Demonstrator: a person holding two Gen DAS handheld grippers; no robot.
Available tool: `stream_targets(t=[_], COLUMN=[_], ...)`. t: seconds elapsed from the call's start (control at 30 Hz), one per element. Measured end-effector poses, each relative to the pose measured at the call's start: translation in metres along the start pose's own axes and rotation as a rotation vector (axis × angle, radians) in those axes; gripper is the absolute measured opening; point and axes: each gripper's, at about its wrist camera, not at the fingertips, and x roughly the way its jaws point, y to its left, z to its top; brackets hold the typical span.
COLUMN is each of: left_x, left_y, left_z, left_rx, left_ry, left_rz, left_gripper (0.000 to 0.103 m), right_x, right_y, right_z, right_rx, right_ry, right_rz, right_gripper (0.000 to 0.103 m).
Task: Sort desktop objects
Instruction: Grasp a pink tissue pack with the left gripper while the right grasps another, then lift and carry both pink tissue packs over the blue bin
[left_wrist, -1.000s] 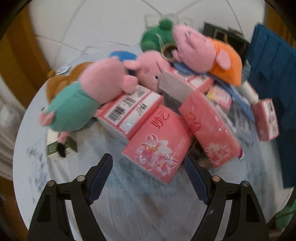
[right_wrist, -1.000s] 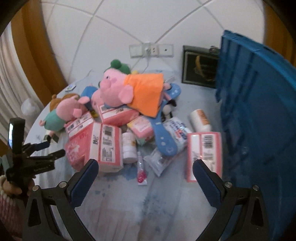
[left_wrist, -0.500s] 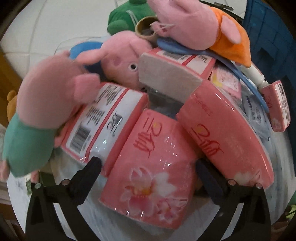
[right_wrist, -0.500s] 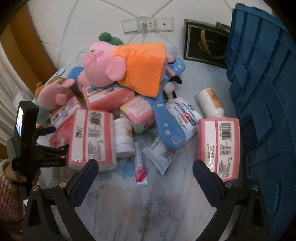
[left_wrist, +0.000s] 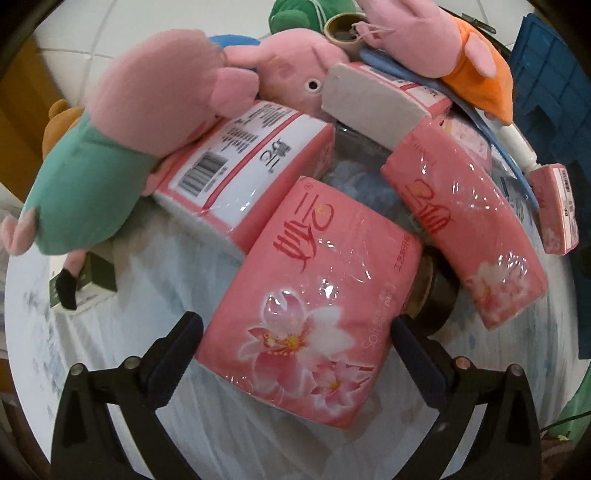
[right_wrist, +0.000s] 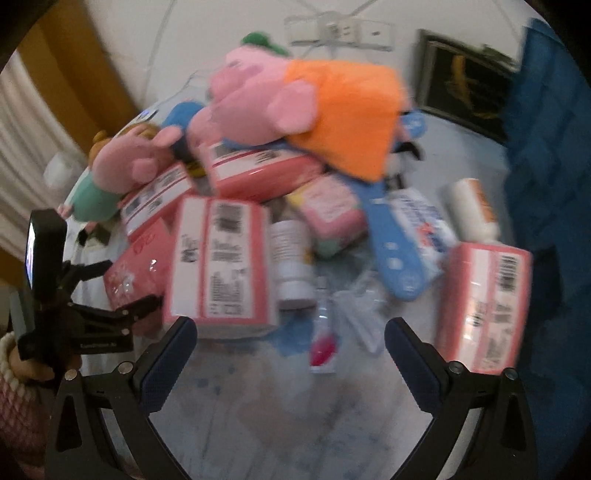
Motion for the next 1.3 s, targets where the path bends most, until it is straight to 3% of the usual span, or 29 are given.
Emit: stream_targets(t=[0.17, 0.3, 0.47, 0.57, 0.6, 0.73, 0.9, 1.07, 1.2, 1.27, 1.3], left_x=[0.001, 0.012, 0.017, 0.012, 0.008, -0.002, -0.015, -0.016, -0.015, -0.019, -0.024], left_y=[-0.002, -0.008, -0.008, -0.01, -0.01, -0.006, -0.001, -0.013, -0.024, -0.027, -0.029], left_z=[0.007, 0.015, 0.021, 0.015, 0.011, -0.007, -0.03, -0.028, -0.024, -0.026, -0.028], left_rx=[-0.017, -0.015, -0.052, -0.058, -0.072, -0.093, -0.102, -0.073, -0.058, -0.067, -0.066], left_ry=[0.009, 0.025, 0.03, 0.024, 0.027, 0.04, 0.05, 0.029, 0.01, 0.003, -0.007], left_rz=[-0.017, -0.073, -0.129, -0.126, -0.123, -0.08, -0.045, -0.017, -0.003, 0.004, 0.006], left_gripper=[0.103, 0.103, 0.103, 0.097, 0.097, 0.097, 0.097, 0.098, 0.099, 0.091, 0.089], right_x=[0.023, 0.045, 0.074, 0.073, 0.072, 0.059, 0.043, 0.056, 0.057, 0.058, 0.057], right_y=[0.025, 0.034, 0.026, 0.027, 0.027, 0.031, 0.029, 0.027, 0.021, 0.021, 0.023], right_z=[0.011, 0.022, 0.029, 0.027, 0.026, 0.012, -0.021, -0.048, -0.043, -0.039, -0.039], right_rx=[-0.049, -0.06, 0.007, 0.002, 0.0, -0.044, -0.099, -0.104, -0.053, -0.042, -0.048], right_ry=[0.045, 0.088, 0.155, 0.163, 0.162, 0.176, 0.239, 0.313, 0.258, 0.243, 0.228], right_rz=[0.053, 0.059, 0.116, 0.116, 0.119, 0.085, 0.043, 0.019, 0.04, 0.037, 0.033], right_gripper=[0.103, 0.103, 0.103, 0.098, 0.089, 0.087, 0.088, 0.102, 0.103, 0.102, 0.093])
